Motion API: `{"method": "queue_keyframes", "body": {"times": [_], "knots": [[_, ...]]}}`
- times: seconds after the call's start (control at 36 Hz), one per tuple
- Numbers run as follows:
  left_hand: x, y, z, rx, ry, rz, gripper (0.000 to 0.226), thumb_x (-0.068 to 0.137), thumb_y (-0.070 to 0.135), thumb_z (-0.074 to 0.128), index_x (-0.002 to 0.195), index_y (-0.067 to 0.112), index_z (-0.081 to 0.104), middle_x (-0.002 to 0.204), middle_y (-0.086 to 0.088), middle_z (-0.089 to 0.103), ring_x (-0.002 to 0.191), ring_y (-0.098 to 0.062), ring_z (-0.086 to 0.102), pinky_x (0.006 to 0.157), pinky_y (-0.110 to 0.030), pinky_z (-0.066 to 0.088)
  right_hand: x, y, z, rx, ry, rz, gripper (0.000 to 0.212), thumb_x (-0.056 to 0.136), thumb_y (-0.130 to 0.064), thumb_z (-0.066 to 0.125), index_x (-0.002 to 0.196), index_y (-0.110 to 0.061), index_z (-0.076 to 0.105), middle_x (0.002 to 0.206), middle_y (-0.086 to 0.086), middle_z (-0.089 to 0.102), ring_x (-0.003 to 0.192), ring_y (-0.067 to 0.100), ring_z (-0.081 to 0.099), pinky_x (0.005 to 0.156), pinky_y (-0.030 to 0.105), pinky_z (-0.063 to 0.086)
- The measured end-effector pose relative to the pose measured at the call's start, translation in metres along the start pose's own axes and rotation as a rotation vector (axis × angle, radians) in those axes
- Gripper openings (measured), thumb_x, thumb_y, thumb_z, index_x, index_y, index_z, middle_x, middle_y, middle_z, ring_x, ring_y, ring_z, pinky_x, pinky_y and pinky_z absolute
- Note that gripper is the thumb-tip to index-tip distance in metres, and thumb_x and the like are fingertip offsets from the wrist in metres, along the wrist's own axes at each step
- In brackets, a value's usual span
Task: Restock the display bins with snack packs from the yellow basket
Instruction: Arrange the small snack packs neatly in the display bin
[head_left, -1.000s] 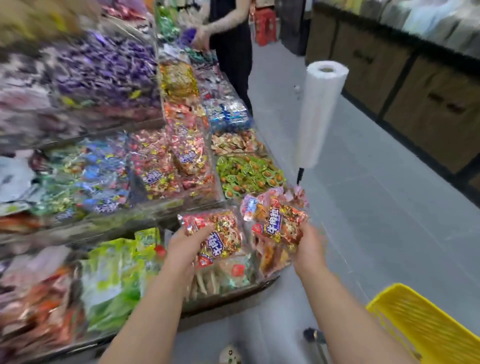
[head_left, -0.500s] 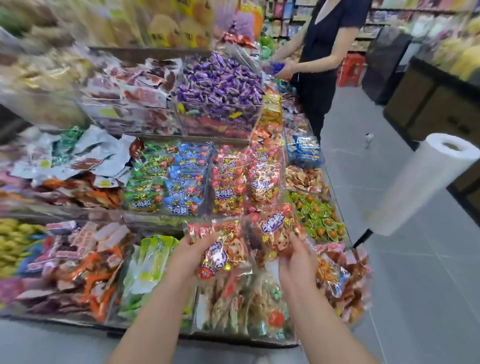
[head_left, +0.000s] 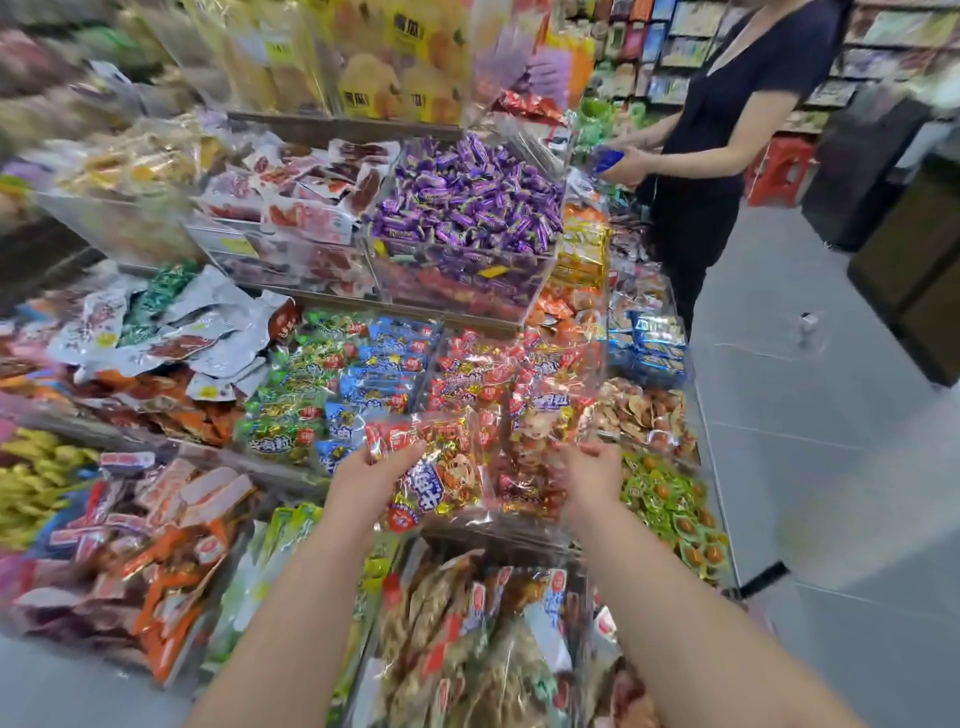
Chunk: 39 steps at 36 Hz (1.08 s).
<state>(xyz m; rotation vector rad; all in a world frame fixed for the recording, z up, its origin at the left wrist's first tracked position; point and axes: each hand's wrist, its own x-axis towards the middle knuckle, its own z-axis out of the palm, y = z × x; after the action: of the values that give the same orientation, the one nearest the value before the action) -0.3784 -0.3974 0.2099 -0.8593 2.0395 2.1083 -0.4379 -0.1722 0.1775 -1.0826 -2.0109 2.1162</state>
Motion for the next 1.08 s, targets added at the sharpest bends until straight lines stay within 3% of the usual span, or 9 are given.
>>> {"method": "queue_keyframes", "body": {"times": [0.11, 0.28, 0.36, 0.44, 0.61, 0.72, 0.83, 0.94, 1.08], "knots": [[0.011, 0.008, 0.001, -0.021, -0.004, -0.007, 0.122, 0.037, 0.061, 0.086, 0.141, 0.015, 0.042, 0.130, -0.013, 0.059, 0.114, -0.038, 0.060, 0.097, -0.058, 0.047, 0.009, 0.005, -0.001, -0.374, -0.054, -0.229, 0.083, 0.083, -0.006, 0.068, 0.146, -0.020, 0.017, 0.133, 0.012, 0.052, 0.102, 0.023, 0.059, 0.088, 0.035, 0.049], [0.026, 0.020, 0.003, 0.008, -0.025, 0.003, 0.113, 0.037, 0.061, 0.083, 0.133, 0.014, 0.048, 0.123, -0.014, 0.064, 0.109, -0.039, 0.062, 0.095, -0.058, 0.048, 0.012, 0.006, 0.007, -0.879, -0.174, -0.478, 0.111, 0.079, -0.010, 0.072, 0.144, -0.045, -0.012, 0.153, 0.011, 0.015, 0.122, 0.027, 0.051, 0.090, 0.032, 0.049], [0.035, 0.025, 0.003, 0.008, -0.048, 0.000, 0.111, 0.052, 0.055, 0.084, 0.143, 0.011, 0.038, 0.131, -0.016, 0.058, 0.114, -0.040, 0.059, 0.098, -0.059, 0.046, 0.011, 0.010, 0.020, -1.256, -0.109, -0.553, 0.110, 0.080, -0.027, 0.072, 0.145, -0.039, -0.017, 0.152, 0.011, -0.024, 0.143, 0.041, 0.002, 0.114, 0.043, 0.019], [0.046, 0.029, 0.004, 0.011, -0.049, 0.000, 0.104, 0.066, 0.048, 0.083, 0.148, 0.012, 0.030, 0.138, -0.016, 0.053, 0.118, -0.038, 0.057, 0.099, -0.058, 0.045, 0.017, 0.007, 0.032, -1.486, -0.096, -0.645, 0.107, 0.084, -0.029, 0.064, 0.143, -0.035, -0.026, 0.141, 0.016, -0.045, 0.131, 0.039, -0.038, 0.108, 0.049, -0.017], [0.066, 0.035, 0.004, 0.037, -0.064, 0.002, 0.103, 0.073, 0.045, 0.080, 0.152, 0.013, 0.022, 0.151, -0.010, 0.039, 0.129, -0.033, 0.047, 0.104, -0.053, 0.042, 0.046, 0.004, 0.038, -1.691, -0.385, -0.799, 0.107, 0.083, -0.048, 0.064, 0.145, -0.032, -0.022, 0.157, 0.002, -0.018, 0.143, 0.026, -0.021, 0.106, 0.044, -0.019], [0.074, 0.039, 0.002, 0.032, -0.080, -0.019, 0.100, 0.071, 0.044, 0.081, 0.150, 0.013, 0.029, 0.147, -0.010, 0.044, 0.124, -0.032, 0.051, 0.101, -0.047, 0.044, 0.062, -0.002, 0.041, -1.762, -0.379, -0.952, 0.109, 0.082, -0.004, 0.058, 0.142, -0.034, -0.027, 0.159, 0.000, -0.006, 0.145, 0.023, -0.014, 0.108, 0.042, -0.017], [0.080, 0.044, 0.001, 0.042, -0.106, -0.063, 0.118, 0.055, 0.053, 0.087, 0.150, 0.014, 0.028, 0.145, -0.014, 0.047, 0.121, -0.036, 0.055, 0.099, -0.056, 0.046, 0.071, -0.004, 0.049, -1.814, -0.336, -1.030, 0.113, 0.077, 0.005, 0.050, 0.133, -0.030, -0.041, 0.158, 0.001, -0.014, 0.143, 0.025, -0.019, 0.107, 0.046, -0.019], [0.084, 0.046, 0.000, 0.027, -0.116, -0.104, 0.127, 0.037, 0.061, 0.085, 0.145, 0.016, 0.035, 0.139, -0.014, 0.053, 0.118, -0.039, 0.057, 0.096, -0.060, 0.047, 0.070, 0.009, 0.050, -1.869, -0.307, -0.965, 0.117, 0.088, -0.030, 0.056, 0.115, -0.025, -0.058, 0.156, 0.006, -0.020, 0.141, 0.031, -0.024, 0.106, 0.051, -0.021], [0.084, 0.049, 0.000, 0.057, -0.173, -0.120, 0.117, 0.029, 0.065, 0.087, 0.130, 0.016, 0.052, 0.126, -0.014, 0.063, 0.111, -0.039, 0.062, 0.091, -0.062, 0.049, 0.072, 0.009, 0.043, -1.830, -0.423, -0.909, 0.109, 0.079, -0.076, 0.038, 0.128, -0.024, -0.044, 0.155, 0.004, -0.023, 0.139, 0.029, -0.029, 0.110, 0.051, -0.017]]}}
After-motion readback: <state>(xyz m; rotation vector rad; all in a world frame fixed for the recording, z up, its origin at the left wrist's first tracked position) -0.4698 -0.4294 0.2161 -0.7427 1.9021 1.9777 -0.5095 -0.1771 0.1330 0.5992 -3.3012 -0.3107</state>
